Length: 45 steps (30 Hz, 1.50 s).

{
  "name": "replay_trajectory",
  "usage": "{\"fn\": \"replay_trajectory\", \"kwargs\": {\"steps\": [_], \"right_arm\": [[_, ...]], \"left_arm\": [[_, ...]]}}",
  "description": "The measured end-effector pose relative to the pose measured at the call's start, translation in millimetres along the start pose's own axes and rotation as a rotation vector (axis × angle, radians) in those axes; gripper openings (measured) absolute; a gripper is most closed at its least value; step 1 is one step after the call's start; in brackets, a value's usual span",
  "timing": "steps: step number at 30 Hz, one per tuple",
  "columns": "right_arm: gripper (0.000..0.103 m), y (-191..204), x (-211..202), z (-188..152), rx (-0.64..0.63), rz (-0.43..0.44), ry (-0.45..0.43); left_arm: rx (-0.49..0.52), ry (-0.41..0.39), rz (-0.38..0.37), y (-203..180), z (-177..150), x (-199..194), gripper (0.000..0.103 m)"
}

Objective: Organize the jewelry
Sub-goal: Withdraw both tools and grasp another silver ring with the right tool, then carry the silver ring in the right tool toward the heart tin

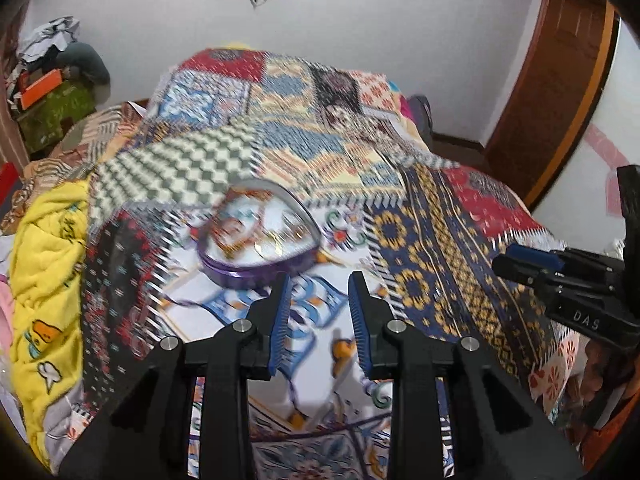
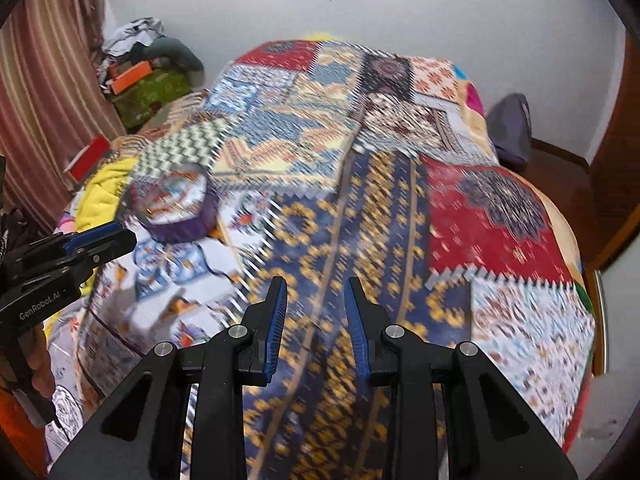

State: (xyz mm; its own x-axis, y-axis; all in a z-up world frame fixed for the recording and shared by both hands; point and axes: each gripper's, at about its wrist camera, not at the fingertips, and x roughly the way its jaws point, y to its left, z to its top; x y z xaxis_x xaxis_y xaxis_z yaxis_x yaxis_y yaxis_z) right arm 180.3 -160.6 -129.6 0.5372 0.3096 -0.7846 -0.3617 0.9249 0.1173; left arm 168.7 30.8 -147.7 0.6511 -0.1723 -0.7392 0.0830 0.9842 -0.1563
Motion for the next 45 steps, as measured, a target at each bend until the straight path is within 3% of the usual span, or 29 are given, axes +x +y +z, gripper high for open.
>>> {"fn": "replay_trajectory", "kwargs": {"steps": [7,19,28,30,37,45], "right_arm": [[0.027,-12,8,-20,0.016,0.017,0.063],[0.027,0,47,-32,-0.012,0.066,0.165],[0.024,7,54,-32,-0.047,0.066,0.140],[0.020,7,54,-33,-0.041,0.066,0.138],[0.020,-1,43,-36,-0.004,0.073,0.115],[0.020,-23,12,-32,0.018,-0.006,0.037]], "left_arm": [[0.023,0.078,-0.042,-20,-17,24,0.029],[0.039,0.139,-0.044,-29,-30,45,0.029],[0.047,0.148,-0.062,-36,-31,50,0.029],[0.059,0.148,-0.074,-41,-31,50,0.029],[0.097,0.155,-0.129,-59,-28,50,0.029],[0.086,0.195,-0.202,-80,-24,71,0.028]]}}
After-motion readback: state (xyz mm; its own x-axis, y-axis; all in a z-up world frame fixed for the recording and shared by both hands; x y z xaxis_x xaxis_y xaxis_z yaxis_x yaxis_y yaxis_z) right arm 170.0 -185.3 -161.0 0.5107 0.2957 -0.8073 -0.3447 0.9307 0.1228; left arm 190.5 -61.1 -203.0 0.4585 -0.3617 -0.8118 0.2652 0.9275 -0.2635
